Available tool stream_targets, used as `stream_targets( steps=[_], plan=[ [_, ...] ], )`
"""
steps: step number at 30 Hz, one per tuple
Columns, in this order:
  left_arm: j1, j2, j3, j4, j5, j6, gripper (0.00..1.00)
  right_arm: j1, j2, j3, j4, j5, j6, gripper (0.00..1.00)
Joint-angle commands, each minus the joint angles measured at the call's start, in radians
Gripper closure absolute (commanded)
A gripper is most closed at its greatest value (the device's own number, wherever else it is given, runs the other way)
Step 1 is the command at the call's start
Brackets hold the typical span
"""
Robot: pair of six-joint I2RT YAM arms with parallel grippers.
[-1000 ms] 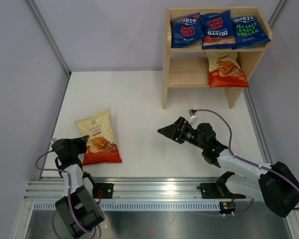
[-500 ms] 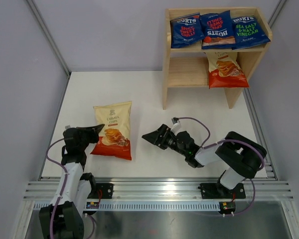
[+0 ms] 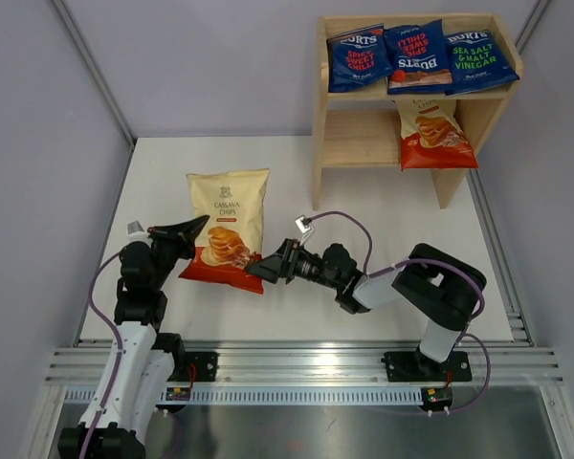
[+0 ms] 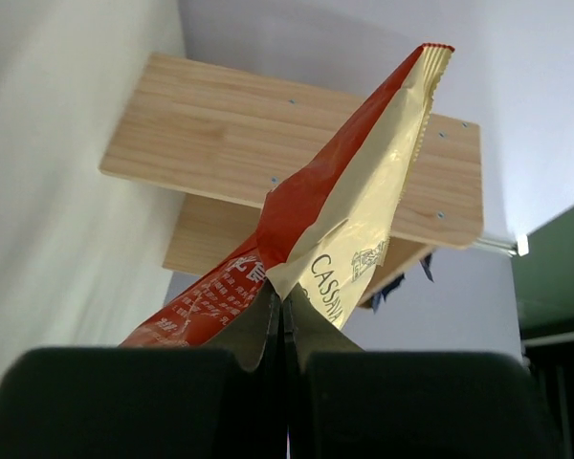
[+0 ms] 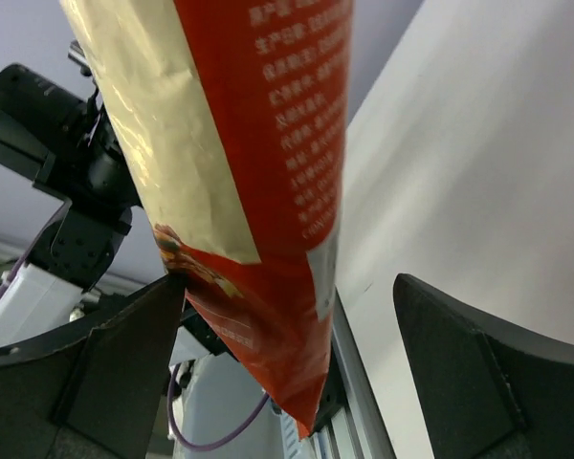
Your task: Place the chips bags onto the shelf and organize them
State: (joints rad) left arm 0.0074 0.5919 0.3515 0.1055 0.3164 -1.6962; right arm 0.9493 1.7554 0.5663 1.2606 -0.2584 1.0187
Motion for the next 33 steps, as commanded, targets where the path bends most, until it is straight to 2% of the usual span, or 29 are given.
stream_targets(
  steps=[1,4,6,7,8,10,12,14,15,17,18,22,23,25,27,28,33],
  plan=[
    [-0.055,-0.043,0.07,0.069,-0.026,-0.059,1.0,0.009,-0.034,0.082,0.1,-0.119,-0.1,0.01],
    [-0.11,-0.056,0.086,0.069,-0.056,-0.059,1.0,0.009,-0.062,0.115,0.062,-0.14,-0.121,0.05],
    [-0.136,-0.056,0.092,0.069,-0.059,-0.056,1.0,0.009,-0.071,0.116,0.066,-0.151,-0.134,0.13],
    [-0.142,-0.056,0.092,0.075,-0.059,-0.054,1.0,0.009,-0.079,0.113,0.077,-0.162,-0.134,0.19],
    [-0.147,-0.057,0.089,0.082,-0.053,-0.045,1.0,0.011,-0.082,0.106,0.088,-0.172,-0.138,0.36],
    [-0.147,-0.047,0.102,0.092,-0.039,-0.017,1.0,0.009,-0.108,0.092,0.105,-0.18,-0.149,0.49],
    [-0.147,-0.029,0.127,0.109,0.007,0.067,0.88,0.009,-0.135,0.069,0.08,-0.192,-0.161,0.61],
    [-0.147,0.008,0.18,0.094,0.058,0.181,0.76,0.008,-0.198,0.05,0.004,-0.211,-0.189,0.66],
    [-0.147,0.02,0.196,0.094,0.082,0.219,0.63,0.008,-0.223,0.047,-0.027,-0.219,-0.199,0.71],
    [-0.147,0.054,0.231,0.125,0.168,0.321,0.51,0.005,-0.302,0.032,-0.096,-0.228,-0.233,0.79],
    [-0.147,0.066,0.247,0.129,0.197,0.36,0.38,0.005,-0.333,0.03,-0.165,-0.252,-0.25,0.82],
    [-0.147,0.086,0.308,0.085,0.351,0.622,0.04,-0.012,-0.526,0.049,-0.419,-0.315,-0.372,0.84],
    [-0.147,0.088,0.314,0.073,0.416,0.714,0.01,-0.017,-0.554,0.075,-0.554,-0.329,-0.402,0.84],
    [-0.147,0.091,0.304,0.118,0.51,0.768,0.01,-0.021,-0.618,0.11,-0.683,-0.393,-0.49,0.84],
    [-0.147,0.101,0.276,0.204,0.679,0.759,0.01,-0.029,-0.648,0.156,-0.835,-0.461,-0.54,0.83],
    [-0.147,0.105,0.273,0.283,0.722,0.729,0.01,-0.033,-0.671,0.17,-0.877,-0.485,-0.577,0.83],
    [-0.156,0.069,0.265,0.361,0.885,0.705,0.01,-0.07,-0.695,0.309,-1.179,-0.599,-0.675,0.83]
  ],
)
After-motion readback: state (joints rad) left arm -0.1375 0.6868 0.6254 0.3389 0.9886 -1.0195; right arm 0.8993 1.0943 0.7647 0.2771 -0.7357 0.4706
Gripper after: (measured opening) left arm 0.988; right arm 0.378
